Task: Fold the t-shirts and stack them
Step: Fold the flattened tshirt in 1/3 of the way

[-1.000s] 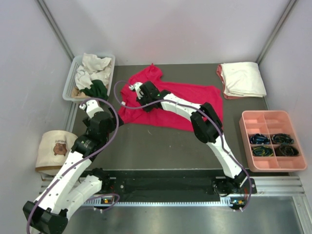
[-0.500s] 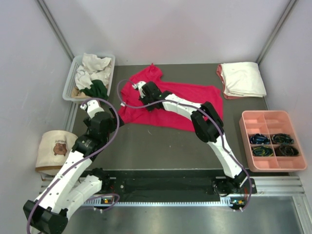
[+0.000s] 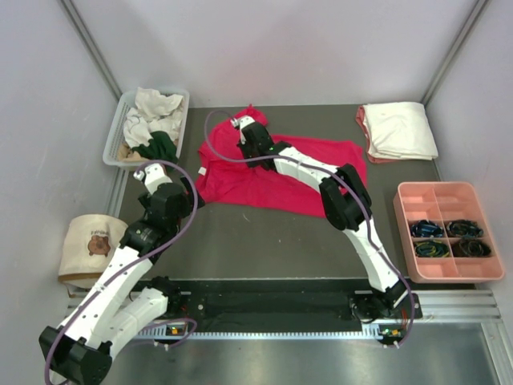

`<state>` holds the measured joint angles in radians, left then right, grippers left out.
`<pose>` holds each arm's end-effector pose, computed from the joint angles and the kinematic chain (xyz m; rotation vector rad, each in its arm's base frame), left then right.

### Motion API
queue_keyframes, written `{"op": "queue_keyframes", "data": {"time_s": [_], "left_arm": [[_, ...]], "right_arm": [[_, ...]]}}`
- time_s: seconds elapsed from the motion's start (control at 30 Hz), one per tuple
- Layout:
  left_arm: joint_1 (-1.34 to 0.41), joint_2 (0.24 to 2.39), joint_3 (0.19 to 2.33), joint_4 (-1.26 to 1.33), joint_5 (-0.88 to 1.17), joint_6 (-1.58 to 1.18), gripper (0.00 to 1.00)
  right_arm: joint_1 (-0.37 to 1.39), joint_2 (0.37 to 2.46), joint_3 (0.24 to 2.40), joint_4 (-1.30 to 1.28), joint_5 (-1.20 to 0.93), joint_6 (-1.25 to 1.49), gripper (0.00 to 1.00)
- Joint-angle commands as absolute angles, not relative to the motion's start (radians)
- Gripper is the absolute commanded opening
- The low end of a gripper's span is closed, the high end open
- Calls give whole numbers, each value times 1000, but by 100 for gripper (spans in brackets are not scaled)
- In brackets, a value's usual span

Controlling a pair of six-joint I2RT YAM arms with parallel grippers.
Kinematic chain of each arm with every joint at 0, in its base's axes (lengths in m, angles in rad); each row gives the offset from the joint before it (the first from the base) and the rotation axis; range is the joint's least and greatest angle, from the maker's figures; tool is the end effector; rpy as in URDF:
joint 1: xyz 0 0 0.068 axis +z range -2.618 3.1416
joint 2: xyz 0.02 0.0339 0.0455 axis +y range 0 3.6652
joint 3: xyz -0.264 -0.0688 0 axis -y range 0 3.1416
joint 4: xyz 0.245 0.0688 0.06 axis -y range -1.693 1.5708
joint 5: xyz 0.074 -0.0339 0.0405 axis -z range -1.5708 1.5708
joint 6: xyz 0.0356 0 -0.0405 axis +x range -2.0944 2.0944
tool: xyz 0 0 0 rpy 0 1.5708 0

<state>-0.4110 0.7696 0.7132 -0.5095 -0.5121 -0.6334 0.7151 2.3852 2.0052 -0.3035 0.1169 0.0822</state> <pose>0.1601 -0.0507 0.2870 -0.5174 1.9924 -0.0961 0.4154 0.3553 0.1905 -0.6449 2.1719 0.2957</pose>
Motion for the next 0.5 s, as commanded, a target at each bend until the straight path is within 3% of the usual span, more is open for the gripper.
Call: {"op": "queue_keyframes", "data": {"time_s": [0.0, 0.47], "left_arm": [[-411, 773, 707, -491, -511, -630, 99], [-411, 779, 693, -488, -506, -630, 99]], "right_arm": [[706, 2388, 2077, -256, 173, 130, 0], [678, 2416, 2120, -279, 248, 189, 0]]}}
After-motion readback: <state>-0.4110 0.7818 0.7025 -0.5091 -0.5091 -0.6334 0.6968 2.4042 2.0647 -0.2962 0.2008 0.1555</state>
